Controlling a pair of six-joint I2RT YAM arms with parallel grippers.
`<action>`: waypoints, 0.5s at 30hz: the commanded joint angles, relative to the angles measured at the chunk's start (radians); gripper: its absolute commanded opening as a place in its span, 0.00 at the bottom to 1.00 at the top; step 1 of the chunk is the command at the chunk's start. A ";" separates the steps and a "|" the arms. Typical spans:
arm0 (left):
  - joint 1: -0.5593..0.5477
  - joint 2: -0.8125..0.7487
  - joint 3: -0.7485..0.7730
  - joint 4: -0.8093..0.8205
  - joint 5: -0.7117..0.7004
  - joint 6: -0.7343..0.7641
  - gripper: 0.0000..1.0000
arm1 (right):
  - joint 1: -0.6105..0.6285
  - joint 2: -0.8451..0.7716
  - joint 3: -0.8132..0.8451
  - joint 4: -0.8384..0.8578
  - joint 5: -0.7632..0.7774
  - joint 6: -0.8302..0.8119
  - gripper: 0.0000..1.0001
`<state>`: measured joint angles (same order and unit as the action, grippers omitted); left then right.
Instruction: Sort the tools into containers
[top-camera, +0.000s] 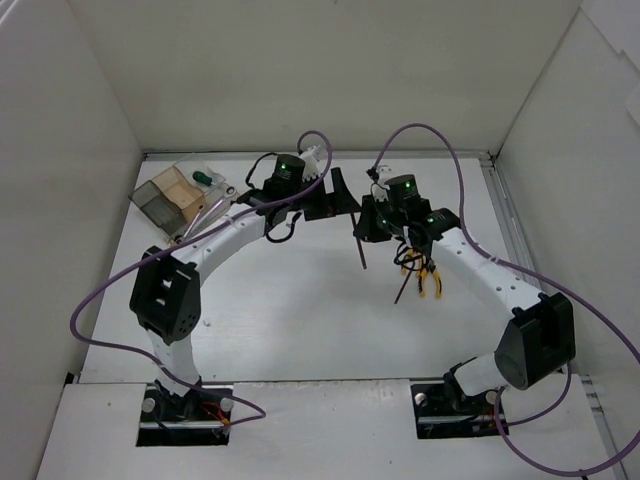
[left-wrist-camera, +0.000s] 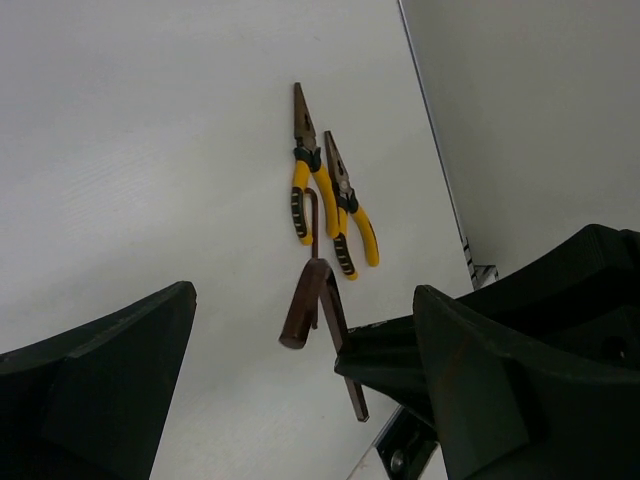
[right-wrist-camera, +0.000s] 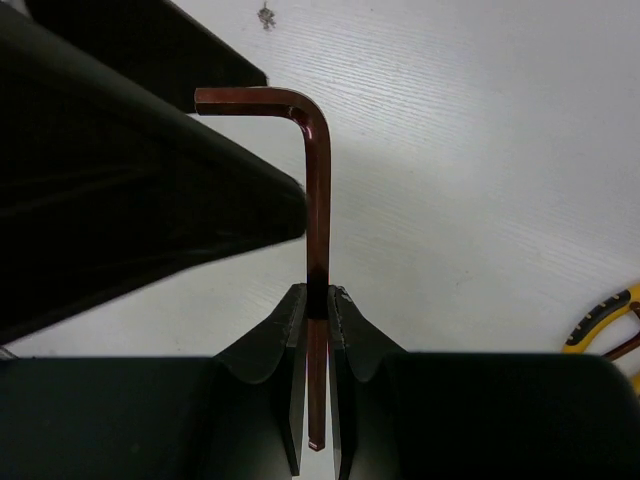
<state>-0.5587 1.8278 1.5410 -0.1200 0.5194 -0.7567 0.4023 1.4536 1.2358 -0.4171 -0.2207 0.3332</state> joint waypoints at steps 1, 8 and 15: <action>-0.036 -0.028 0.061 0.099 0.005 -0.044 0.85 | 0.018 -0.074 0.010 0.089 -0.022 0.035 0.00; -0.078 -0.048 0.041 0.103 -0.021 -0.043 0.64 | 0.023 -0.111 -0.015 0.093 -0.020 0.029 0.00; -0.087 -0.087 -0.010 0.146 -0.055 -0.059 0.00 | 0.027 -0.145 -0.042 0.093 -0.022 0.021 0.00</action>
<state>-0.6365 1.8263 1.5356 -0.0669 0.4942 -0.8127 0.4194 1.3720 1.1900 -0.3916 -0.2310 0.3500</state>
